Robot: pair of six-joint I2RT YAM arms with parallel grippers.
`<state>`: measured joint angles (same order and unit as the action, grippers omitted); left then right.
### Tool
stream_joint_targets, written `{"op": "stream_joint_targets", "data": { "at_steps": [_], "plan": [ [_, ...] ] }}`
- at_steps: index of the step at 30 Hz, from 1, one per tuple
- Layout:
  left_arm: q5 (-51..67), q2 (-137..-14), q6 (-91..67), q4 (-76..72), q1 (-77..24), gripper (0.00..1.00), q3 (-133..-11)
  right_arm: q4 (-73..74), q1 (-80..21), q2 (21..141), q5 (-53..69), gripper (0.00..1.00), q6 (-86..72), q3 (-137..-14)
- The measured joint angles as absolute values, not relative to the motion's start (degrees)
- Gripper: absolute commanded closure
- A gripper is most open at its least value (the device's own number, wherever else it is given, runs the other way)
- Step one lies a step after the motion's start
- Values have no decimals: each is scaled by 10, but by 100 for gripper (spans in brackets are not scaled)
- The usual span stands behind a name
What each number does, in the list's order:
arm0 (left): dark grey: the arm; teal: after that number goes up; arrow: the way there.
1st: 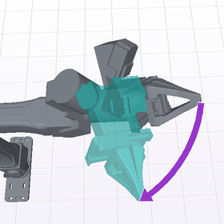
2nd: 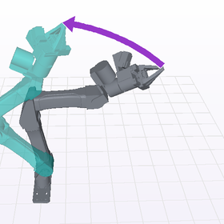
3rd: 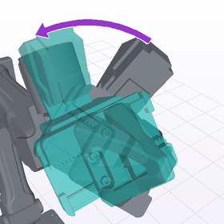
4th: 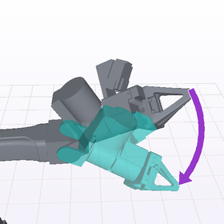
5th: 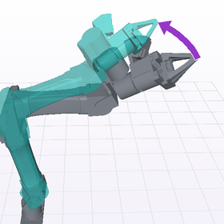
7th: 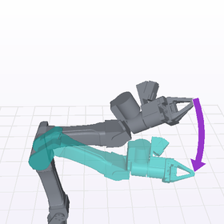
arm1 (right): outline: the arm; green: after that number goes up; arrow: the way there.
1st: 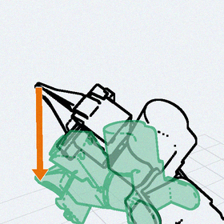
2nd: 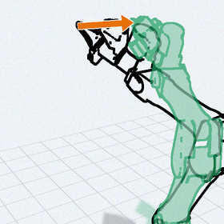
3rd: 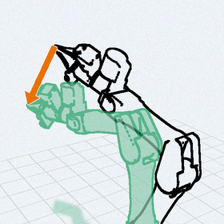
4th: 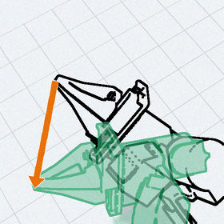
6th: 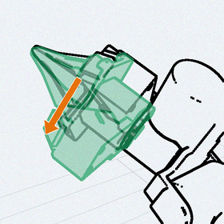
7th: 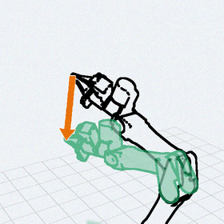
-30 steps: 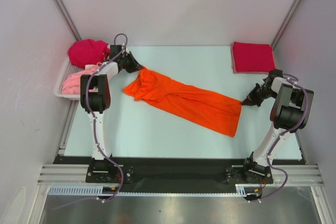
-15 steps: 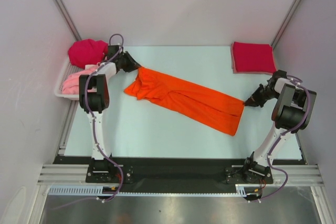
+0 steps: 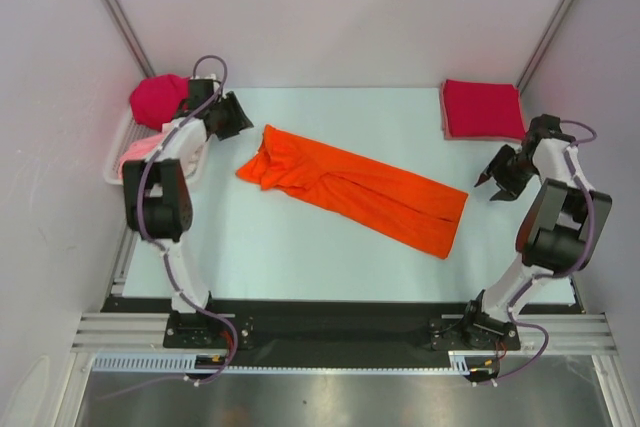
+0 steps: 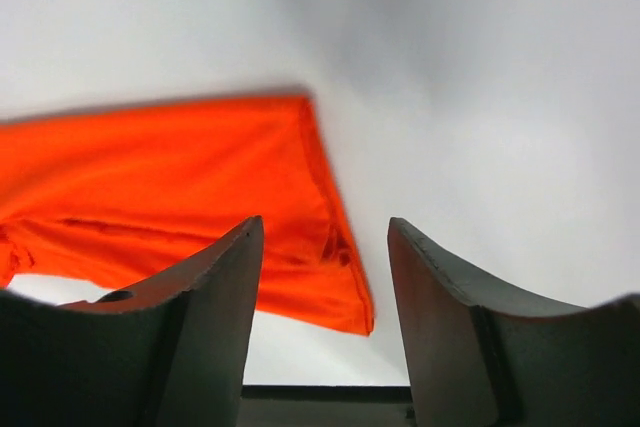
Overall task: Fold and stack the t-shirts
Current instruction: Fold the tshirt
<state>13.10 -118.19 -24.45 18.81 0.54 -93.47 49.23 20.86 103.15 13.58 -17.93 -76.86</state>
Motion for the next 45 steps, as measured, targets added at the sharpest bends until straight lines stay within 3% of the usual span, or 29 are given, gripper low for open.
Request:
{"op": "stream_joint_targets", "data": {
  "at_steps": [3,8,15,20,27,36,45],
  "plan": [
    [124,-1076,-237,189,5,46,-845,488,180,967,134,35,-184,-765],
    [159,-961,-249,185,5,36,-714,432,35,913,188,37,-215,-764],
    [246,-942,-349,102,5,41,-501,302,-171,976,275,40,-317,-762],
    [257,-946,-383,39,5,46,-468,244,-251,1065,312,41,-378,-776],
    [256,-966,-421,-60,5,54,-454,228,-274,1093,324,43,-406,-780],
    [243,-976,-474,-116,1,51,-424,221,-272,1093,324,44,-409,-782],
    [238,-978,-495,-152,-1,63,-413,210,-277,1108,329,45,-421,-789]
  ]
}}
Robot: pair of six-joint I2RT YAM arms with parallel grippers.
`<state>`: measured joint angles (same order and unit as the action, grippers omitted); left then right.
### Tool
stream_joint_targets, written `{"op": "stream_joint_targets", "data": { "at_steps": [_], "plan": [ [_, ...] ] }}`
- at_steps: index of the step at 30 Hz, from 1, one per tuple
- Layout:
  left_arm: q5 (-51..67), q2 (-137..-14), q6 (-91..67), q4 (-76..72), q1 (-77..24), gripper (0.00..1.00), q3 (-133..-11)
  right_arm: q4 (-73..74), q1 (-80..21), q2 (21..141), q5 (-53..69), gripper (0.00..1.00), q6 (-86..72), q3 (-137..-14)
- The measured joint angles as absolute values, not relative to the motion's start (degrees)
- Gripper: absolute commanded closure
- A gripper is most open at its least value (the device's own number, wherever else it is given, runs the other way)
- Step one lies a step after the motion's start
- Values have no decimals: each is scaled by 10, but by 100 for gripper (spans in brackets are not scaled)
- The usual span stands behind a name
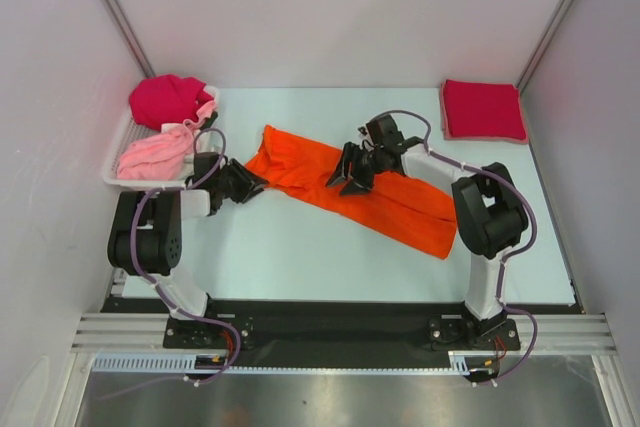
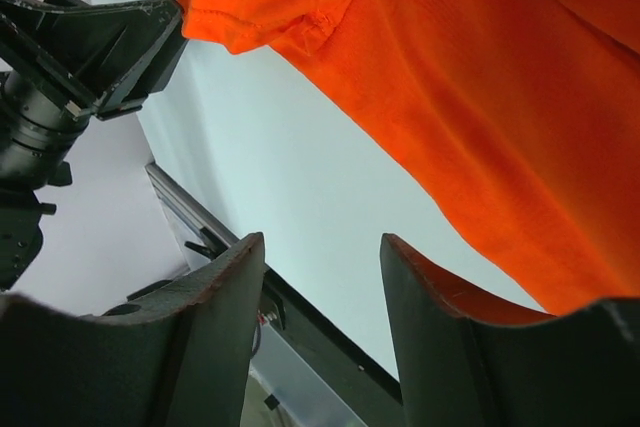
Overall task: Fold and stack the t-shirts
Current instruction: Fold the tshirt
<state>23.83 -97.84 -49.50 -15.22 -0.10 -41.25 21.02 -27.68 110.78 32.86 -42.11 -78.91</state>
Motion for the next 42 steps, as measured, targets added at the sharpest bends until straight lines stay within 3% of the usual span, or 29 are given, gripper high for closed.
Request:
{"op": "stream_joint_targets", "data": {
  "at_steps": [5,8,15,22,34,42],
  "plan": [
    [236,-978,-495,-160,-2,73,-409,154,-295,1143,330,61,-485,-790],
    [236,-978,-495,-160,-2,75,-409,110,-307,1174,329,66,-536,-790],
    [236,-978,-490,-157,-1,69,-409,48,-323,1233,319,66,-628,-806],
    [240,-978,-479,-154,2,85,-409,27,-323,1275,303,73,-677,-833],
    [250,-978,-468,-141,6,97,-414,17,-329,1295,283,70,-714,-859],
    [257,-976,-460,-134,8,100,-414,7,-331,1303,279,99,-724,-860]
  ]
}}
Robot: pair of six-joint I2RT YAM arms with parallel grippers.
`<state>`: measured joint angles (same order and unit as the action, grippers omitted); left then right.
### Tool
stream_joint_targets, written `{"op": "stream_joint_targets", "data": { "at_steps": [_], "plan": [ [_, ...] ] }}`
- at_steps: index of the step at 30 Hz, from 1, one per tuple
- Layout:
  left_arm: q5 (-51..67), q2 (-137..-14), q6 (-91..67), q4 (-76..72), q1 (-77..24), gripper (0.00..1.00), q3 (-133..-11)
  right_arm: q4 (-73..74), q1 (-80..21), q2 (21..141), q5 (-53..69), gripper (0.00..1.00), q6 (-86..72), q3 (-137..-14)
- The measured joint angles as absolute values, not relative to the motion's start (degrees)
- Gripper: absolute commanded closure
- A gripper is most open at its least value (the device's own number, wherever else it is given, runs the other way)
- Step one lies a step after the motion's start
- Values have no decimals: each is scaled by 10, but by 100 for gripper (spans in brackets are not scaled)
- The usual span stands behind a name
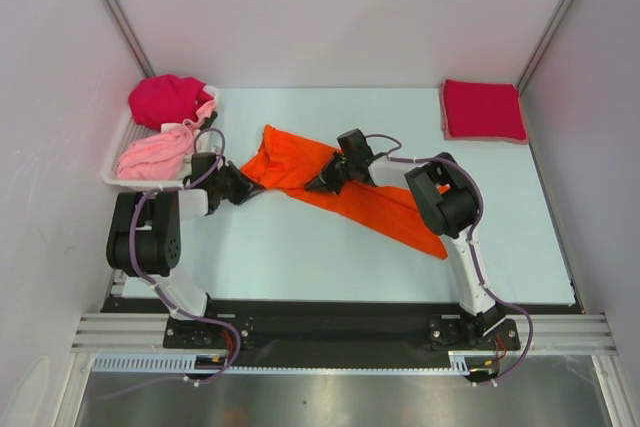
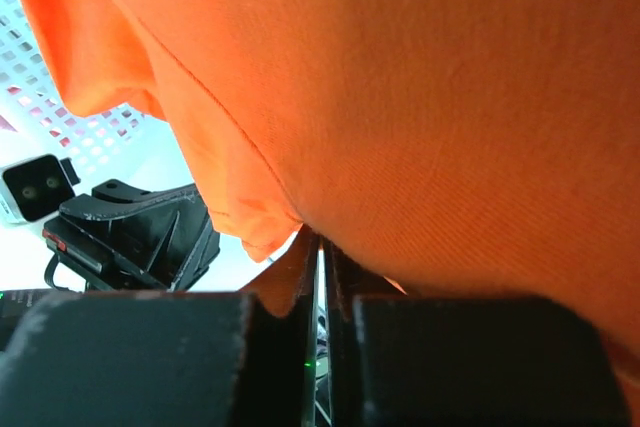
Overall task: Fold and stack the t-shirts
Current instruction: Fold the tshirt
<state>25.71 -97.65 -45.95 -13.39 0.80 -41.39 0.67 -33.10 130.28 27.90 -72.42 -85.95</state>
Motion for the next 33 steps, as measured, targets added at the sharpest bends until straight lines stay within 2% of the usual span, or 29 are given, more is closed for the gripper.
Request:
{"op": "stream_joint_targets", "data": {
  "at_steps": [14,33],
  "plan": [
    [252,-927,-445,-53,14,100,-422,28,-309,1298,357,100,-616,-844],
    [241,-896,-460,-30,-20,100,-412,62,-262,1259,412,100,-533,-830]
  ]
}}
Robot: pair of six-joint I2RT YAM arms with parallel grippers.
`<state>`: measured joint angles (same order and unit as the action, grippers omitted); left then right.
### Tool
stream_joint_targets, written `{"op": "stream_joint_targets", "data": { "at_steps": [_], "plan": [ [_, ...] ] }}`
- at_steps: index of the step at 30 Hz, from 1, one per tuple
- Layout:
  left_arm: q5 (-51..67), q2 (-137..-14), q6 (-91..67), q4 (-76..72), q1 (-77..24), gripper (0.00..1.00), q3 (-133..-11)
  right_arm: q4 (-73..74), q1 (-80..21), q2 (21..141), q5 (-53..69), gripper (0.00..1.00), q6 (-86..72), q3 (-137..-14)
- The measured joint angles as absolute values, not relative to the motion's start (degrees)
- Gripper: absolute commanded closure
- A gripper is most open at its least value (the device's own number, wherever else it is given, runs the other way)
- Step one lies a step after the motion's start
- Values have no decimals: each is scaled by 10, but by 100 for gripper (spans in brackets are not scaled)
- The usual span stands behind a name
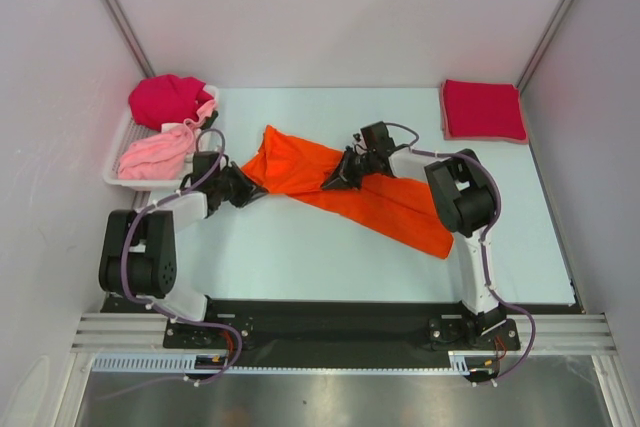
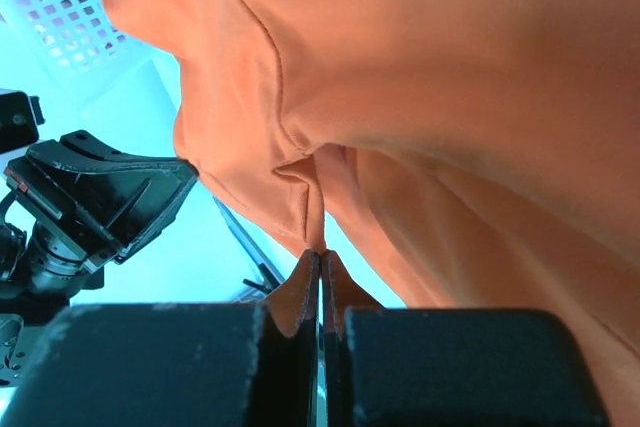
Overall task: Fold and stack the t-shirts
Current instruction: Fold the tshirt
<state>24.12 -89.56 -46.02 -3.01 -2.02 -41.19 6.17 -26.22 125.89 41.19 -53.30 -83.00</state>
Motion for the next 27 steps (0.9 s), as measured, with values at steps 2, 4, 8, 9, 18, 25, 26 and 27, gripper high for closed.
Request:
{"op": "stream_joint_targets", "data": {
  "at_steps": [2,4,8,9,18,25,26,27],
  "plan": [
    [239,-886,-460,-22,-20,100,-415,61,-260,1259,419,100,-533,-830],
    [235,-881,-460,-9,-20,100,-430,61,-260,1259,428,100,-533,-830],
    [231,-886,-455,27,-21,99,-496,59,-259,1261,441,100,-535,-831],
    [232,-890,-453,33,-22,99,-515,57,-259,1261,444,100,-536,-833],
    [231,-951,-446,51,-31,98,-580,48,-236,1267,455,98,-547,-860],
    [231,-998,-446,59,-35,97,-624,47,-221,1310,458,95,-564,-908],
    [231,-1004,-446,59,-35,97,-633,48,-220,1317,458,95,-568,-916],
    [231,-1010,-446,59,-35,97,-641,48,-220,1322,459,95,-570,-922]
  ]
}}
